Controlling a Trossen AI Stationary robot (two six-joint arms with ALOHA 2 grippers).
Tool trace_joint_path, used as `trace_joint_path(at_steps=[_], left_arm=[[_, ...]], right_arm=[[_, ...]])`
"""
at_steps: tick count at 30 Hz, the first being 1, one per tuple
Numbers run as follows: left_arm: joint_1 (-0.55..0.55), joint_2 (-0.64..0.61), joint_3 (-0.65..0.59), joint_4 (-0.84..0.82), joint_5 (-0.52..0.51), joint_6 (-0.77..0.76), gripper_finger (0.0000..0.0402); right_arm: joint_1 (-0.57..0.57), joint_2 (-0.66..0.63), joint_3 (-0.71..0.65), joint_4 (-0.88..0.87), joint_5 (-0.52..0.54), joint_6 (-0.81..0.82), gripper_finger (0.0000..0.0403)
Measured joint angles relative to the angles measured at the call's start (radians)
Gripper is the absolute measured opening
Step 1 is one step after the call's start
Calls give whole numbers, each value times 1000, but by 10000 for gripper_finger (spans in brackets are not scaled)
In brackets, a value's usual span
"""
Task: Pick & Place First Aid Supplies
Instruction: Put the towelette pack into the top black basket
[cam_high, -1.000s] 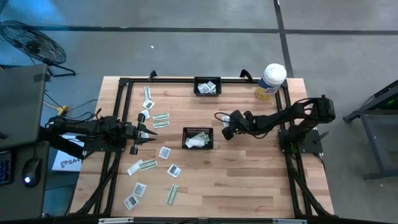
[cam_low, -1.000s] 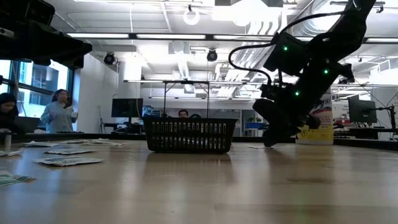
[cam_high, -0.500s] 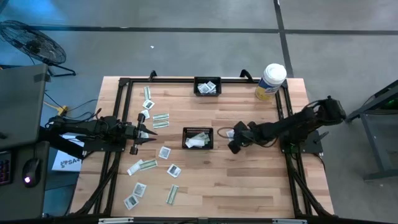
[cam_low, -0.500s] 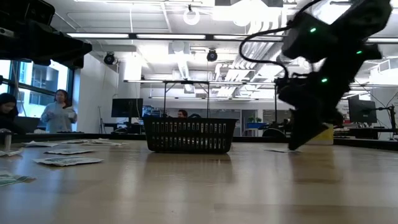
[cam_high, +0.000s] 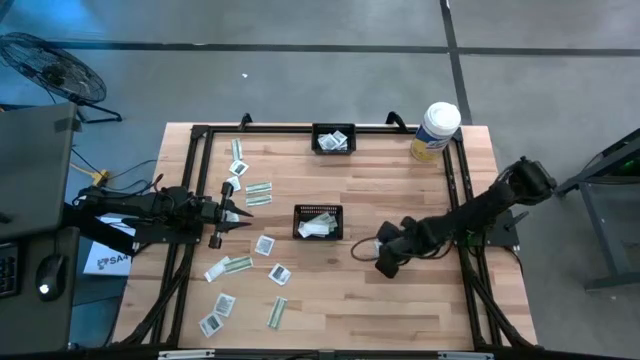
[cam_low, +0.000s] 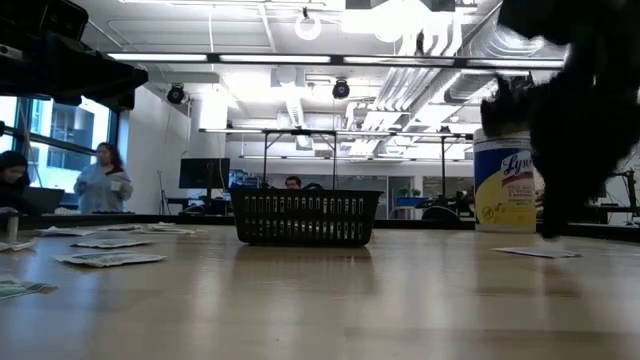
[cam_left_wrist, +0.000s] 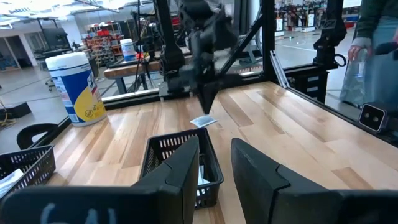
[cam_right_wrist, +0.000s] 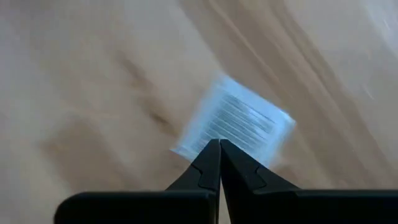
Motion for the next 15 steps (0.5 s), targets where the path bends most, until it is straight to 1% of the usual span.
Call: trace_joint_path(at_steps=[3, 6, 8, 11, 15], left_arm=[[0, 0, 0, 0, 0, 0, 92], [0, 0, 0, 0, 0, 0, 92], [0, 0, 0, 0, 0, 0, 92], [0, 0, 0, 0, 0, 0, 92], [0, 0, 0, 0, 0, 0, 92]], right_arm=[[26, -3, 42, 4, 49, -15, 1], [38, -2, 39, 18, 65, -15, 7], [42, -2, 24, 50, 66, 8, 19], [58, -2, -3, 45, 67, 20, 45], [89, -3, -2, 66, 74, -64, 81]])
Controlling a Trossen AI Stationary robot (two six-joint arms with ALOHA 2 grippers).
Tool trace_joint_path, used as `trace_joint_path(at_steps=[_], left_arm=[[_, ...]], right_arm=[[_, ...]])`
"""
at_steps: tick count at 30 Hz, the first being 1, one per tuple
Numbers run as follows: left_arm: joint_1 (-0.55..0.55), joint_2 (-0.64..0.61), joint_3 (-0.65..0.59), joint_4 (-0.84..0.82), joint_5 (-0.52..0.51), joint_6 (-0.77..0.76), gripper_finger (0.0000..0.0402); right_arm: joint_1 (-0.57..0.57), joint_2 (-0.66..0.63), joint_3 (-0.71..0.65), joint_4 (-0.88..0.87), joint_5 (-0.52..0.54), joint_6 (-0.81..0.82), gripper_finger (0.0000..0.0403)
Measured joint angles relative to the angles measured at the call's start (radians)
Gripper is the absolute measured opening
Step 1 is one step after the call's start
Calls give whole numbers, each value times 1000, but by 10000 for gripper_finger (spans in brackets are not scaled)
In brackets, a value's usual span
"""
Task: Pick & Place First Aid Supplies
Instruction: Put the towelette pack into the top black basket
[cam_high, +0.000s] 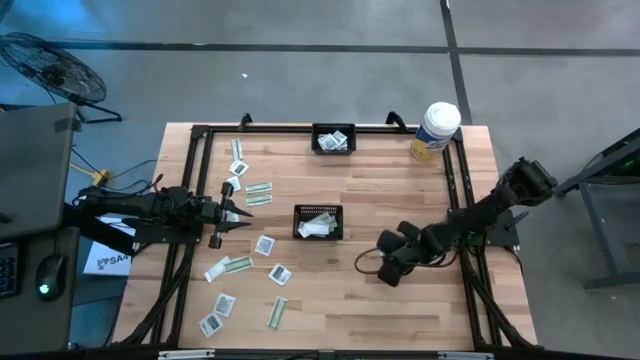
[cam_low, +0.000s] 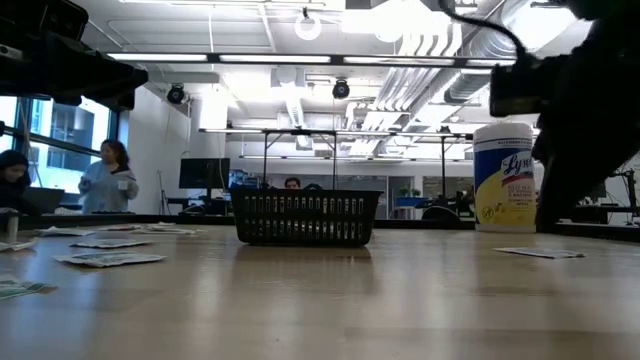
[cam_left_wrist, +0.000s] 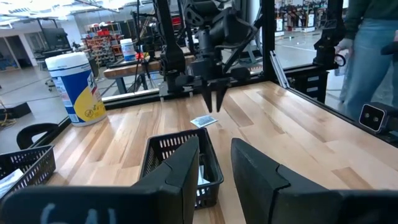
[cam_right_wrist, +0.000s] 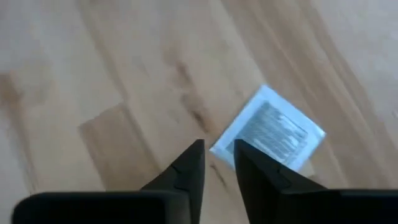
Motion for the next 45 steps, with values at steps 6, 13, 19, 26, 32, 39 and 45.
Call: trace_joint_path(at_steps=[6, 13, 19, 26, 32, 39, 45], left_arm=[[0, 0, 0, 0, 0, 0, 92], [0, 0, 0, 0, 0, 0, 92], [0, 0, 0, 0, 0, 0, 92], [0, 0, 0, 0, 0, 0, 92], [0, 0, 0, 0, 0, 0, 92], [0, 0, 0, 0, 0, 0, 92], [0, 0, 0, 0, 0, 0, 92]], right_arm=[[15, 28, 1, 31, 5, -152, 97], [11, 103, 2, 52, -18, -233, 85], [11, 127, 7, 32, -16, -235, 74], [13, 170, 10, 11, 10, -239, 48], [12, 162, 9, 5, 31, -246, 4], [9, 118, 55, -47, 45, -255, 1], [0, 95, 119, -84, 62, -258, 1]])
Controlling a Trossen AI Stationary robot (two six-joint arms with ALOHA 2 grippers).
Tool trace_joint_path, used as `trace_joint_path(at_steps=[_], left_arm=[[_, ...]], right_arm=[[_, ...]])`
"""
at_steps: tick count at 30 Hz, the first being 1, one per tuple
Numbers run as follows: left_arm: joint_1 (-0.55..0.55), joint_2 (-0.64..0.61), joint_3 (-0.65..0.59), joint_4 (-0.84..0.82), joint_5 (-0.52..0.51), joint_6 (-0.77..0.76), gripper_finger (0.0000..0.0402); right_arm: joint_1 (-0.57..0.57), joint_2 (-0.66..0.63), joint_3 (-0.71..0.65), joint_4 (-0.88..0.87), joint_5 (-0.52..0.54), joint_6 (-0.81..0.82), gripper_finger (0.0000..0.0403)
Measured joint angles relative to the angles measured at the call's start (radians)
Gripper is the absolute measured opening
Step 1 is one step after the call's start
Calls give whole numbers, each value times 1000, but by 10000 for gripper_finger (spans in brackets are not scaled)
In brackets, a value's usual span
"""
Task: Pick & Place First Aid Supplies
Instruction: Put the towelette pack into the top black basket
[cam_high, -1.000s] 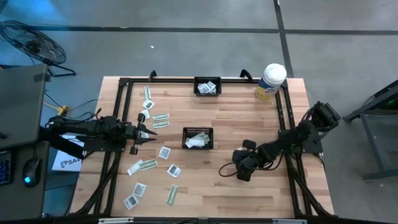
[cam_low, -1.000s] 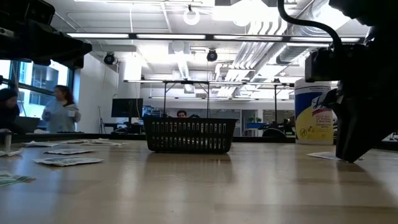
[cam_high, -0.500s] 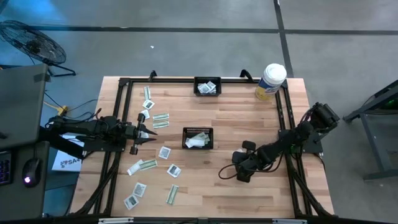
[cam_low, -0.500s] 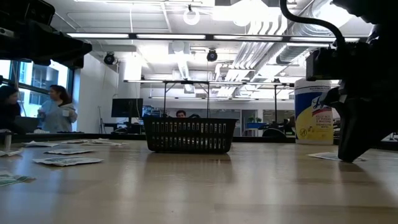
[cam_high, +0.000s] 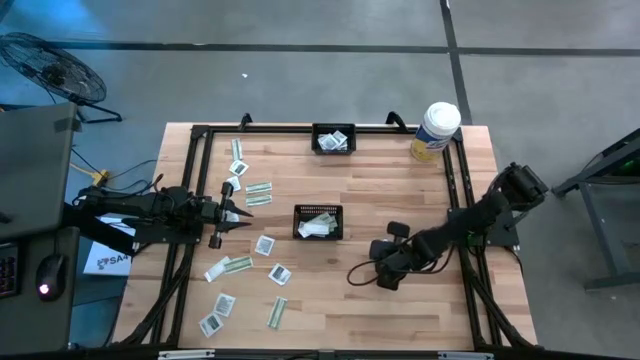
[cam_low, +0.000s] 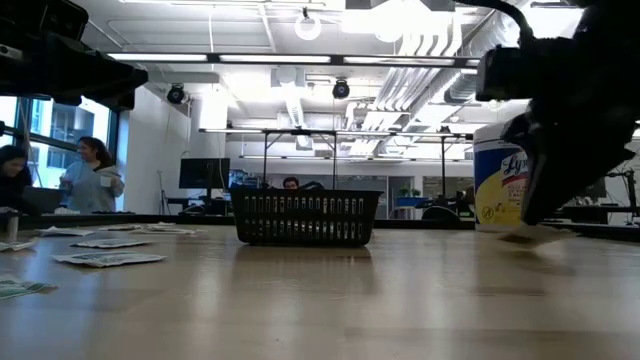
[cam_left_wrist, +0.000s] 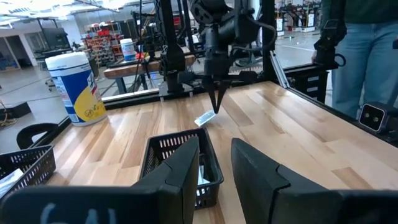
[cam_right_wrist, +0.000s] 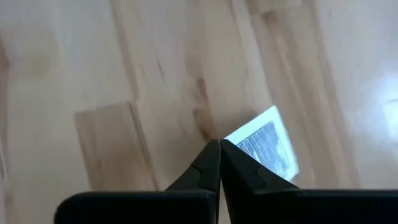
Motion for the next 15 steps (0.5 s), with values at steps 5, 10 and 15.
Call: trace_joint_path(at_steps=[5, 10, 15], left_arm=[[0, 0, 0, 0, 0, 0, 92], [0, 0, 0, 0, 0, 0, 92], [0, 0, 0, 0, 0, 0, 92]], right_arm=[[-32, -2, 56, -6, 16, -41, 1], [-66, -3, 126, -27, 29, -87, 1], [-99, -4, 219, -97, 77, -126, 0]])
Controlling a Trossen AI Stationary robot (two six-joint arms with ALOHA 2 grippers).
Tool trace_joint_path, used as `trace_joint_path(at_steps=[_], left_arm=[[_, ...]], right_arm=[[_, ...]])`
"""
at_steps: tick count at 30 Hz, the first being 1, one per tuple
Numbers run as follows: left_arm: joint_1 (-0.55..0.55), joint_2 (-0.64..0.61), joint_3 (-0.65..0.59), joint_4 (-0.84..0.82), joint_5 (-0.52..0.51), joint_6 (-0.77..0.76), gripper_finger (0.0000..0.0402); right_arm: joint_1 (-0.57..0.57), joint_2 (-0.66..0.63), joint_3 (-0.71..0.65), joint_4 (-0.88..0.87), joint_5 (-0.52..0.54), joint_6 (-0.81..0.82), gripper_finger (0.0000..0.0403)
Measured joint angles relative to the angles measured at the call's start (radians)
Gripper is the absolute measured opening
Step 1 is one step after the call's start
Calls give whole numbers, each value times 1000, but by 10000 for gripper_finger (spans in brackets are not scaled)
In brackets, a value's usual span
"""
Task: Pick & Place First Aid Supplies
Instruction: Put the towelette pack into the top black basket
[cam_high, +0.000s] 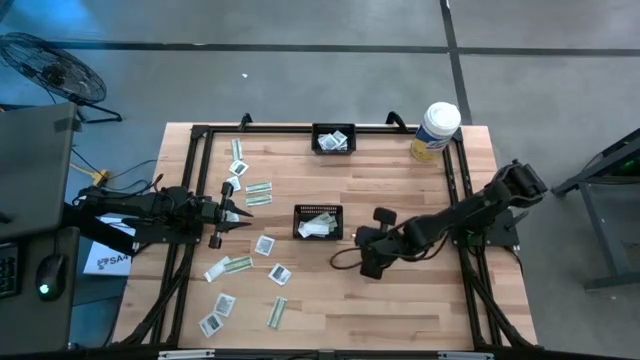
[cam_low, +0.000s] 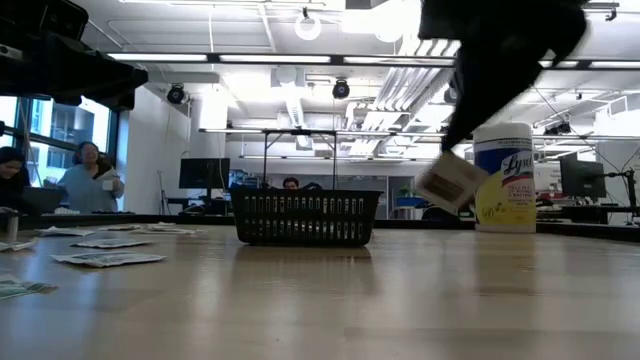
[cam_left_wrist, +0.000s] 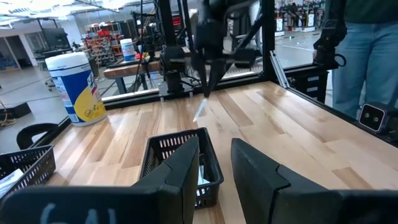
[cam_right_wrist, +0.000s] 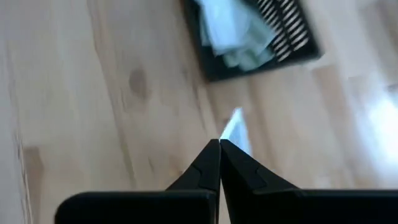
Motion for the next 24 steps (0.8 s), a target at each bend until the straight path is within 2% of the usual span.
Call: trace_joint_path(at_steps=[6, 14, 18, 24], left_arm=[[0, 0, 0, 0, 0, 0, 92], [0, 0, 0, 0, 0, 0, 92], [0, 0, 0, 0, 0, 0, 92], [0, 0, 0, 0, 0, 0, 92]], right_arm=[[-90, -1, 91, -58, 96, -79, 0], [-350, -1, 100, 76, 71, -285, 0], [-509, -1, 100, 226, 68, -434, 0], [-737, 37, 100, 533, -83, -673, 0]])
